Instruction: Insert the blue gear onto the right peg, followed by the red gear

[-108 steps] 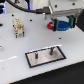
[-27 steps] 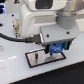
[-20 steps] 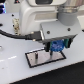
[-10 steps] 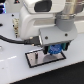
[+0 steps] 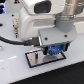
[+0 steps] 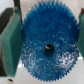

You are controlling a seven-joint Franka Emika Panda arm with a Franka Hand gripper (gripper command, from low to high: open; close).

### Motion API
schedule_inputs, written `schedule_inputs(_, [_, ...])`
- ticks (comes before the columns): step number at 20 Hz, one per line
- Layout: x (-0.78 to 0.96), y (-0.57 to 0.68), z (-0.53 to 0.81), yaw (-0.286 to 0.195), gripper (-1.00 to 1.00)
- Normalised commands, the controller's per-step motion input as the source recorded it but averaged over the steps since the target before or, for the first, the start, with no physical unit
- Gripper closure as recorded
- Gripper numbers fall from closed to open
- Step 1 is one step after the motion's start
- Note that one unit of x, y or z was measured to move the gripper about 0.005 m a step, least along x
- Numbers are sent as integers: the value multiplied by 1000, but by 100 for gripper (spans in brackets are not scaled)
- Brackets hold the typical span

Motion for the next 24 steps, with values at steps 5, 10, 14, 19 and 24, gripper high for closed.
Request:
schedule_inputs(5, [33,-120,243,0,100])
schedule_inputs(10, [29,72,192,0,100])
schedule_inputs(14, [57,59,50,0,100])
schedule_inputs(19, [89,5,67,0,100])
schedule_inputs(24, [77,-20,-85,0,100])
